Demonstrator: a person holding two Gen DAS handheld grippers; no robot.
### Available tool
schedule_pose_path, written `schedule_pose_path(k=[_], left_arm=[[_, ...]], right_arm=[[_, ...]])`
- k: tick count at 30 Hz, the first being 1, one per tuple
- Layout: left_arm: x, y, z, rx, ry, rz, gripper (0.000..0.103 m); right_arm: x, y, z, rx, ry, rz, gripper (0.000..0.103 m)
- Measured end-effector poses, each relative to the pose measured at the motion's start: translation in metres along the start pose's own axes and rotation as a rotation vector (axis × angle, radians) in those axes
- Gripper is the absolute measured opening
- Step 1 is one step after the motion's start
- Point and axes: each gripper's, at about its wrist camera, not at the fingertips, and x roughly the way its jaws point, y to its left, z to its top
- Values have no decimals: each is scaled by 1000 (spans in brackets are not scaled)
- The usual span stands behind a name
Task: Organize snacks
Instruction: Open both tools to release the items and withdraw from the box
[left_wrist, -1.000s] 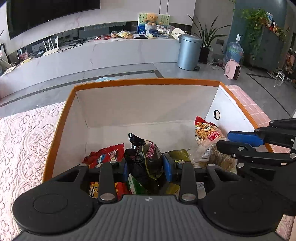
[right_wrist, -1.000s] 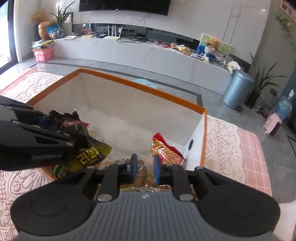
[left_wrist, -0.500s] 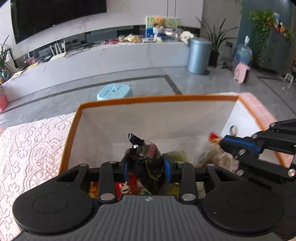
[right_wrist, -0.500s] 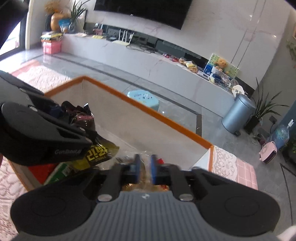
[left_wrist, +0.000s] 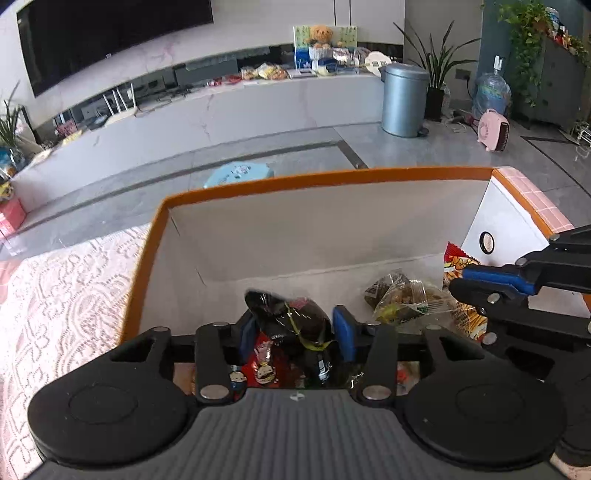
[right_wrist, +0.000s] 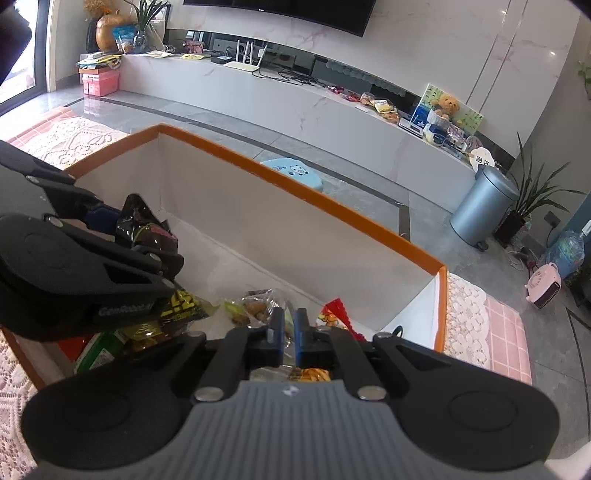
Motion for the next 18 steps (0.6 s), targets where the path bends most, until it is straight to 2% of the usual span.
schedule_pose_path(k=[3, 4, 5, 9, 11, 14, 18], left_arm=[[-11, -4, -1, 14, -42, -4, 73], [-14, -5, -1, 21, -55, -1, 75], [-19, -7, -2, 30, -65, 7, 77], [-32, -11, -2, 59, -90, 41, 78], [-43, -12, -4, 56, -109, 52, 79], [-63, -14, -9, 49, -153, 53, 80], [-89, -18, -15, 48, -197, 66, 82]], right_arm=[[-6, 1, -3, 0, -1, 1, 18], [-7, 1, -4, 1, -2, 2, 28], [-9, 2, -5, 2, -3, 2, 33], [-21, 2, -7, -6, 3, 3, 41], [-31, 1, -8, -13, -5, 3, 53], [-47, 0, -9, -12, -20, 4, 65], [-73, -1, -12, 9, -34, 12, 72]])
